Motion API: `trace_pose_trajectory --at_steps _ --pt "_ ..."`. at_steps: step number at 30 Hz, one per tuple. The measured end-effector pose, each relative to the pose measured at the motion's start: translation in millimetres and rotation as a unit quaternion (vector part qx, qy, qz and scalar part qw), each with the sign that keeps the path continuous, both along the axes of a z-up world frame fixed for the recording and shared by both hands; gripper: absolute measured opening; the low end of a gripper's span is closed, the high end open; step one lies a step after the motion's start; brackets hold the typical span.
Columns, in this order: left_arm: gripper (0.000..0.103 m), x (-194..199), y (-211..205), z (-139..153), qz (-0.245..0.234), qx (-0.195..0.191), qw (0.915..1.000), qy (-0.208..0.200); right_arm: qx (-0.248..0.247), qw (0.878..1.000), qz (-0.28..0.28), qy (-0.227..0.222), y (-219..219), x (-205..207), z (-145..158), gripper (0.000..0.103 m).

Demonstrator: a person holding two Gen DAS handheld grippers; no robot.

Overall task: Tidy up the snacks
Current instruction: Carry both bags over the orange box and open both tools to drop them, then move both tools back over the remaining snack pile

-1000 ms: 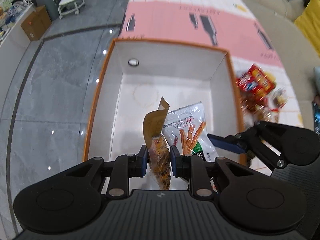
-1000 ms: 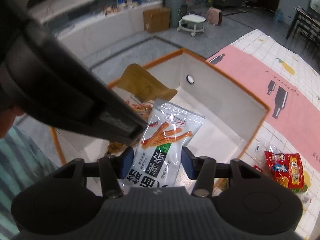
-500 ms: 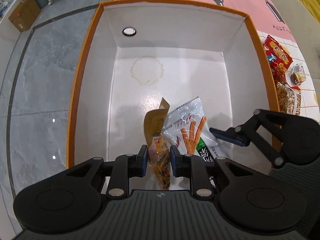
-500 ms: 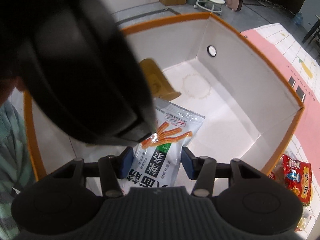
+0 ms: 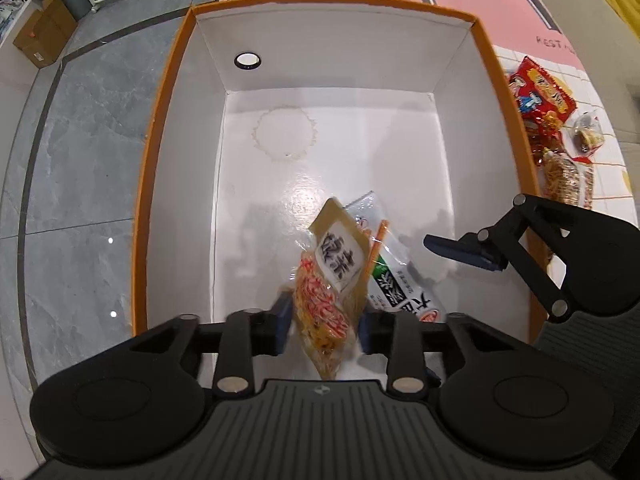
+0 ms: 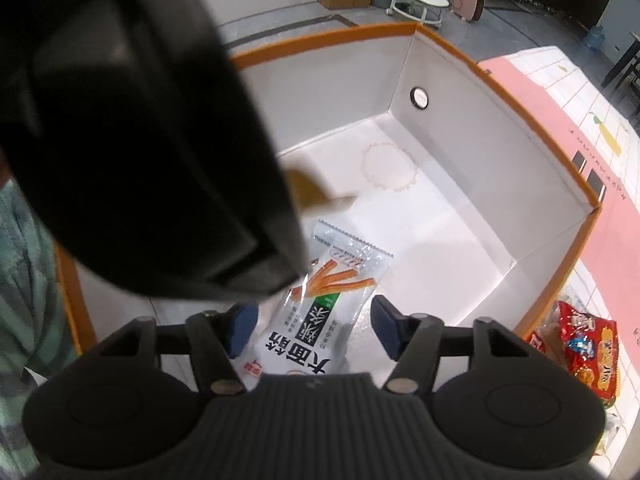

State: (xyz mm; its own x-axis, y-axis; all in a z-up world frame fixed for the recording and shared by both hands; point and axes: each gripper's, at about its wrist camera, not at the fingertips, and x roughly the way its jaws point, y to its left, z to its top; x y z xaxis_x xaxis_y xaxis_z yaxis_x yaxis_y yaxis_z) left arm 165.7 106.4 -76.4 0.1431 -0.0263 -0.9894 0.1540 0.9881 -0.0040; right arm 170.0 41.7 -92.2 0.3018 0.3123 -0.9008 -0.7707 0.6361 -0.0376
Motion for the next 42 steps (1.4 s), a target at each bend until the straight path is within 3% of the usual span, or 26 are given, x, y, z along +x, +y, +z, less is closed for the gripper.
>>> trace_pose_trajectory --at_steps 3,6,12,20,25,28,32,37,42 --pt "0.054 -5.1 -2.2 10.1 -0.004 0.002 0.9999 -0.012 0.001 1.0 0.0 -0.011 -6.4 -5.1 9.2 0.068" --pt "0.061 -9.8 -3.9 23.0 -0.002 -0.002 0.9996 -0.029 0.005 1.0 -0.001 -0.022 -14.2 -10.4 19.3 0.068" --pt "0.064 -24.9 -12.8 56.5 0.009 -0.012 0.9968 -0.079 0.036 0.997 -0.02 -0.058 -44.2 -26.2 45.0 0.074" --pt "0.066 -56.7 -44.4 107.1 0.016 -0.051 0.9826 -0.178 0.108 0.983 -0.084 -0.123 -126.1 -52.4 79.5 0.078" --pt "0.067 -76.5 -77.8 119.9 0.017 -0.094 0.9718 -0.216 0.138 0.968 -0.152 -0.147 -164.0 -61.9 84.7 0.078" --pt "0.067 -87.1 -98.1 116.5 0.016 -0.125 0.9674 -0.219 0.145 0.957 -0.195 -0.157 -195.8 -69.7 81.8 0.078" --pt "0.067 -89.4 -127.3 97.0 0.009 -0.169 0.9662 -0.194 0.139 0.948 -0.241 -0.155 -229.9 -74.9 62.6 0.078" --pt "0.067 -89.3 -155.8 63.0 0.015 -0.183 0.9687 -0.167 0.111 0.94 -0.288 -0.145 -251.2 -74.7 31.2 0.078" --pt "0.067 -85.4 -165.7 30.0 0.041 -0.183 0.9713 -0.146 0.093 0.94 -0.298 -0.136 -268.9 -78.2 10.4 0.078"
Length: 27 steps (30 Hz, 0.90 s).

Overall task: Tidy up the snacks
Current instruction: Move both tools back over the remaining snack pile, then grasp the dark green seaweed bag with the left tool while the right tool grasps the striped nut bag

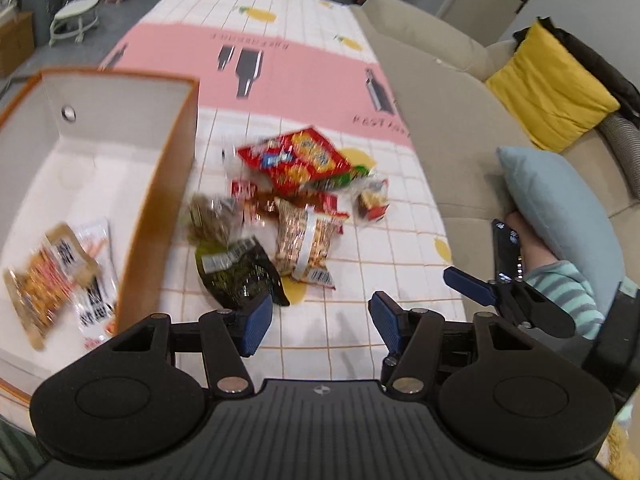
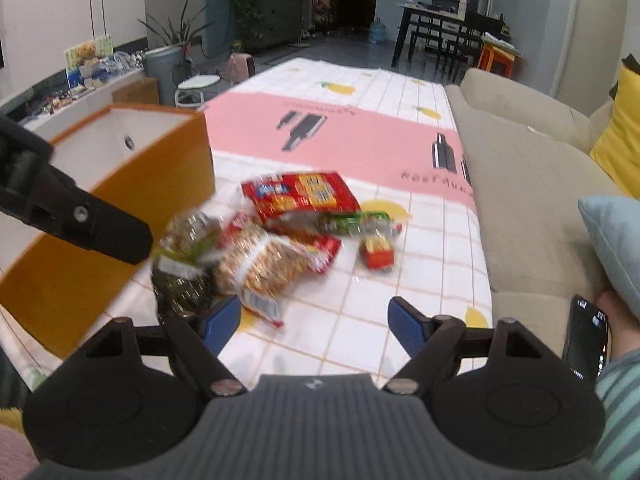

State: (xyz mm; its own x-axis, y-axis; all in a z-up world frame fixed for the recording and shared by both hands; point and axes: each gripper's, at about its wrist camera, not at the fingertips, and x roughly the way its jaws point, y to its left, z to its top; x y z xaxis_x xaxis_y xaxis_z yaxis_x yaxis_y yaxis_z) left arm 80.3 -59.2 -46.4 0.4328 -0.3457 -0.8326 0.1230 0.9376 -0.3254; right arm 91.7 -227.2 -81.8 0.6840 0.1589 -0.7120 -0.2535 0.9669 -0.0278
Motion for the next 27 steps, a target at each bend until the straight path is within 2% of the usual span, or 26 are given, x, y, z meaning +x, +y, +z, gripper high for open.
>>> trace_pose_trajectory --at_steps 8,11,23,27 --pt "0.067 2.1 -5.2 -37.5 0.019 0.023 0.9996 0.001 0.017 1.0 0.006 0.01 -7.6 7.3 -20.4 0.077" --pt "0.067 3.0 -2.3 -43.1 0.027 0.029 0.9992 -0.006 0.016 1.0 0.012 0.003 -3.6 12.3 -25.0 0.077" --pt "0.067 11.7 13.3 -57.7 0.061 0.005 0.9981 -0.002 0.022 0.999 0.038 0.001 12.7 29.6 -37.4 0.077" --pt "0.066 13.7 15.9 -57.5 0.075 0.014 0.9971 -0.001 0.022 0.999 0.047 0.004 19.8 38.1 -43.2 0.073"
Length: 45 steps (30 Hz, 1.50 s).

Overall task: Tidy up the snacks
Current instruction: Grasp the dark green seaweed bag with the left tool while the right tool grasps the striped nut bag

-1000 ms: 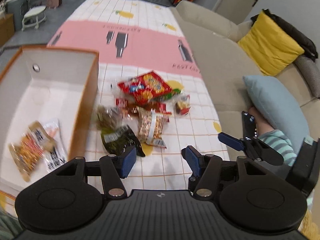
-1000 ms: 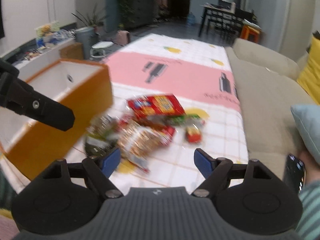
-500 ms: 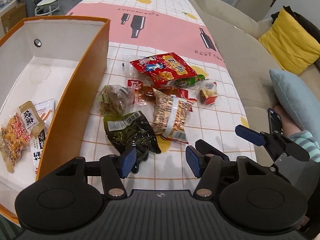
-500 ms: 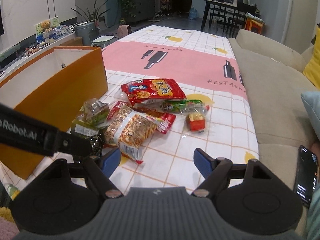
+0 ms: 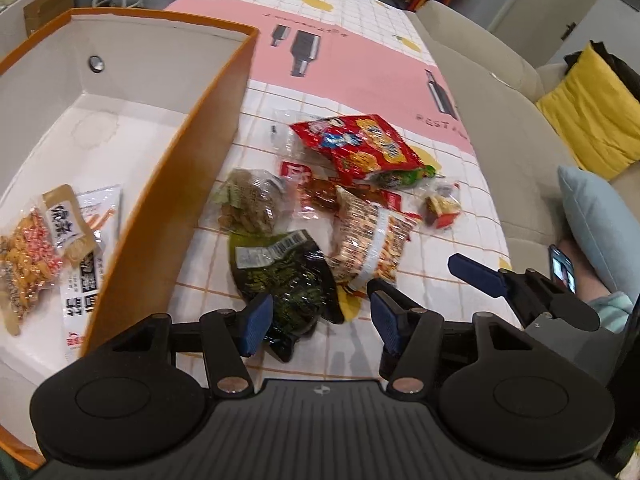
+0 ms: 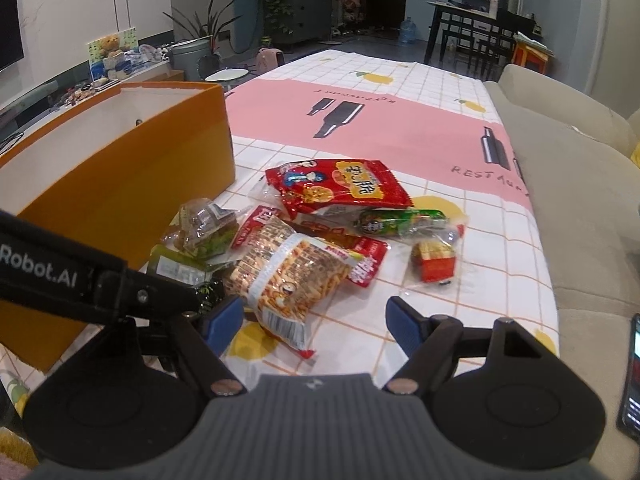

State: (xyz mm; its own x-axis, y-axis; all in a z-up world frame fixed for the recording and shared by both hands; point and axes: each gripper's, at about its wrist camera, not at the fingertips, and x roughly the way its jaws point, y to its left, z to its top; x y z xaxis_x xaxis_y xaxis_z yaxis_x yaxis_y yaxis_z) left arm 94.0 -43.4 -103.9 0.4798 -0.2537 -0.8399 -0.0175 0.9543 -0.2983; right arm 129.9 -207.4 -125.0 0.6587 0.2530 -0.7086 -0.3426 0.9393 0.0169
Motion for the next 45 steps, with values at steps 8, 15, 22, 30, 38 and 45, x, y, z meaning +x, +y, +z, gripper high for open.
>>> trace_pose_trajectory --at_steps 8,15,22,30,38,45 --pt "0.065 5.9 12.2 1.9 0.037 -0.01 0.9992 0.01 0.012 1.0 0.01 0.022 19.5 23.2 -16.1 0.062" --pt "0.068 8.3 6.6 -1.5 0.038 0.007 0.999 0.023 0.018 0.998 0.007 0.061 21.0 25.0 -20.0 0.036" --pt "0.068 12.9 -1.0 -18.4 0.043 0.033 0.9971 0.054 -0.007 0.993 -0.033 0.112 -4.6 9.2 -14.5 0.035" --pt "0.068 19.1 -16.1 -39.9 0.023 0.076 0.9952 0.057 -0.008 0.992 -0.042 0.117 -12.4 5.2 -15.2 0.037" --pt "0.063 23.1 -20.3 -47.0 0.005 0.075 0.9964 0.039 -0.019 0.994 -0.029 0.099 -5.2 12.6 -17.6 0.038" --pt "0.04 23.4 -25.1 -47.3 -0.021 0.069 0.9972 0.019 -0.016 0.994 -0.026 0.103 -3.7 16.4 -17.5 0.024"
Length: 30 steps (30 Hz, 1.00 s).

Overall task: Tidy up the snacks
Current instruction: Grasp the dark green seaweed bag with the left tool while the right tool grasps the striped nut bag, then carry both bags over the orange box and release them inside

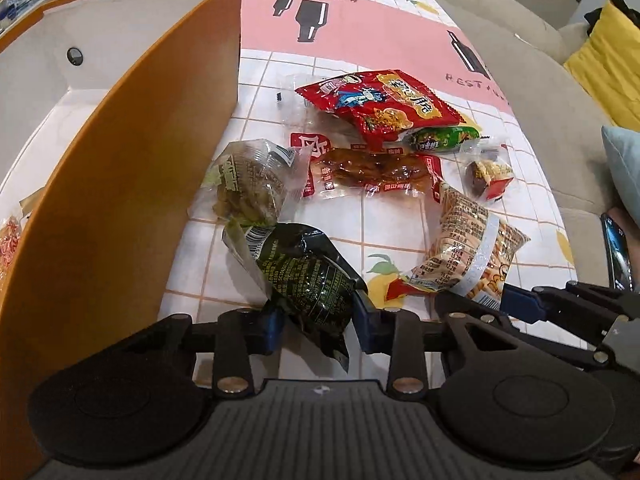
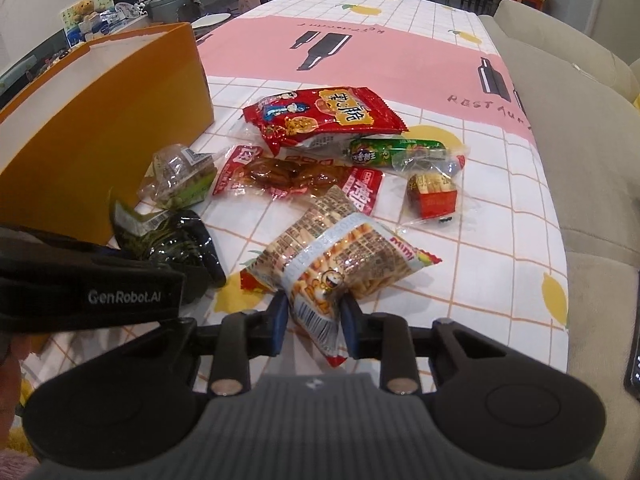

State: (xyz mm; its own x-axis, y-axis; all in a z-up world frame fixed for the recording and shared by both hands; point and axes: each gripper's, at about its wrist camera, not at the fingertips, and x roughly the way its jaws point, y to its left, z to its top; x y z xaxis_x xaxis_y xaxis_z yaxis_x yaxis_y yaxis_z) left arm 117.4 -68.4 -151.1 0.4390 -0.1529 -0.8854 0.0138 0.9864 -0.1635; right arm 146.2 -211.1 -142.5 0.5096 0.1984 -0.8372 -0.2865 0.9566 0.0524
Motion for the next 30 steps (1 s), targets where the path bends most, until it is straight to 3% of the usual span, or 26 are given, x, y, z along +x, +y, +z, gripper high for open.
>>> trace_pose_trajectory --at_steps 11,16,19,30 --pt "0.039 -8.8 7.7 8.8 -0.002 -0.022 0.9997 -0.008 0.004 1.0 -0.007 0.001 -1.3 -6.3 5.5 0.02" --pt "0.039 -16.4 8.4 25.2 -0.004 -0.033 0.9991 -0.025 -0.001 1.0 -0.005 -0.01 -1.7 -15.6 13.7 0.019" --pt "0.039 -21.5 9.7 37.4 -0.003 -0.045 0.9984 -0.033 0.02 1.0 -0.015 -0.006 -5.5 -19.5 19.6 0.019" --pt "0.039 -36.7 28.3 90.7 -0.01 -0.086 0.9943 -0.062 0.025 0.997 0.004 -0.069 8.8 -49.1 65.3 0.017"
